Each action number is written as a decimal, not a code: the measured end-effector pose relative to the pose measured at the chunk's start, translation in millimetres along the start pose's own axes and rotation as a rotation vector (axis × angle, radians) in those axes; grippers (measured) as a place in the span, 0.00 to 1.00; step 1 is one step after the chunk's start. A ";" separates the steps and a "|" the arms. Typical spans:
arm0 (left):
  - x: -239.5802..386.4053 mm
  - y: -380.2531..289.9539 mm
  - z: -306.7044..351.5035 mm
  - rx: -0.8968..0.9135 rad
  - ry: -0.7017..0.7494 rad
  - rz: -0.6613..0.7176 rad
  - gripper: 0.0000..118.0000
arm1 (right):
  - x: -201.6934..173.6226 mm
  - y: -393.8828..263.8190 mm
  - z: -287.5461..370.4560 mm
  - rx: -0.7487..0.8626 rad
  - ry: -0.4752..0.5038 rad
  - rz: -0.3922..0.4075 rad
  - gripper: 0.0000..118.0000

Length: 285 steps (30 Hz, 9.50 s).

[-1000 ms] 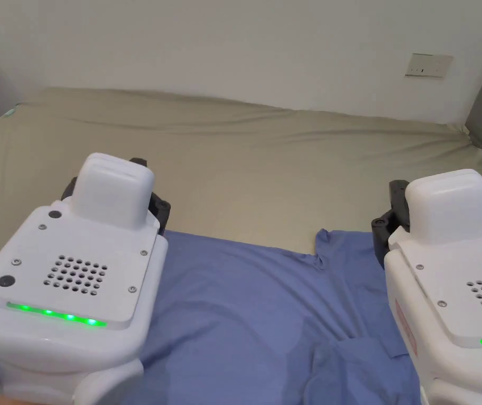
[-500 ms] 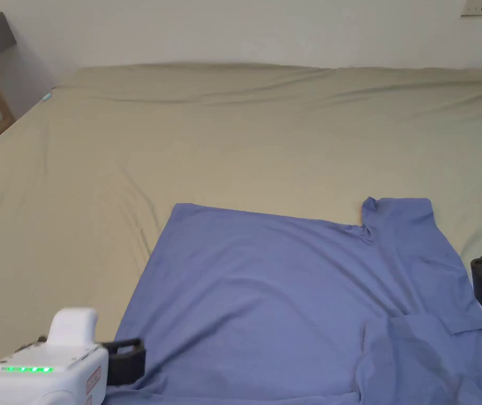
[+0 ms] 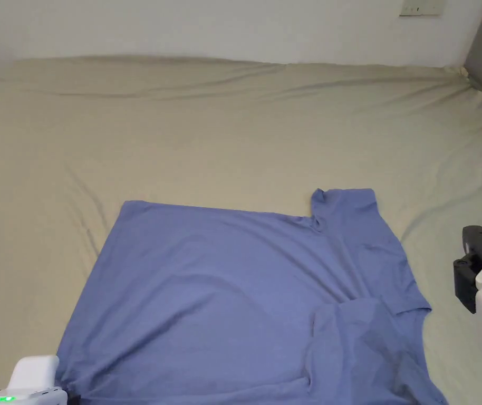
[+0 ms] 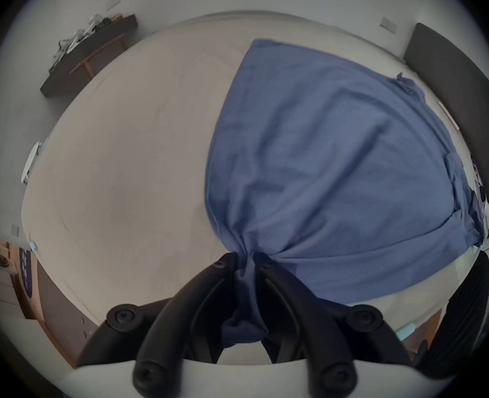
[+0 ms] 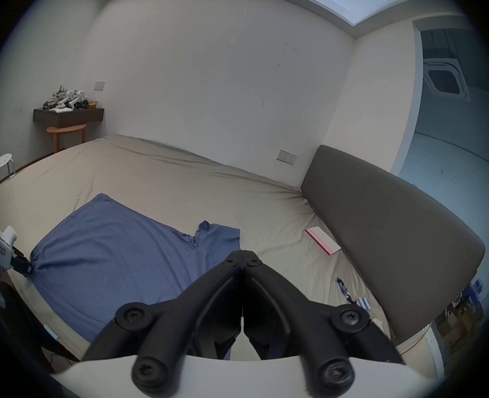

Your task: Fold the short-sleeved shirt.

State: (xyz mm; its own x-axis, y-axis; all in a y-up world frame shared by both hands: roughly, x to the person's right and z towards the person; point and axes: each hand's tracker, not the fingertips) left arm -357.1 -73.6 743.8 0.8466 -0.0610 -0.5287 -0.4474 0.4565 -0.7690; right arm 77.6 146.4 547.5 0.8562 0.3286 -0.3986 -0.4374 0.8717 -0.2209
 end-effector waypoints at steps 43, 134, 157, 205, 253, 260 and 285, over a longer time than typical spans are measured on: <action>3.1 7.0 62.3 0.213 -0.025 0.109 0.10 | 39.9 -178.6 -58.9 -0.467 0.326 -0.156 0.06; 4.5 120.1 -98.1 0.026 0.059 0.152 0.90 | 2.1 -16.1 -78.1 -0.068 0.010 0.073 0.02; 25.3 117.8 -26.3 0.202 0.056 0.002 0.05 | -4.4 -172.8 -226.2 -0.788 0.144 -0.160 0.95; 13.8 54.1 38.7 0.183 0.019 0.030 0.93 | 40.5 -114.0 -118.2 -0.539 0.162 -0.130 0.81; 26.9 259.5 -161.2 0.133 -0.006 0.010 0.72 | -7.3 -16.3 -198.4 -0.196 0.031 0.017 0.02; 51.5 246.3 -124.6 0.207 0.033 -0.164 0.01 | 12.8 -13.3 -219.9 -0.240 0.049 -0.023 0.02; 37.7 187.9 -20.9 0.311 0.049 -0.158 0.01 | 10.0 -107.5 -348.6 -0.674 0.240 -0.040 0.04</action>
State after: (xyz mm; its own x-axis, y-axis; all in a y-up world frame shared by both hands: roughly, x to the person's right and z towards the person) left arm -415.3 -8.7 571.9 0.8804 -0.1914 -0.4338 -0.1960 0.6861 -0.7006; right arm 37.3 -70.7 256.9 0.8250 0.1446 -0.5462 -0.5478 0.4417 -0.7105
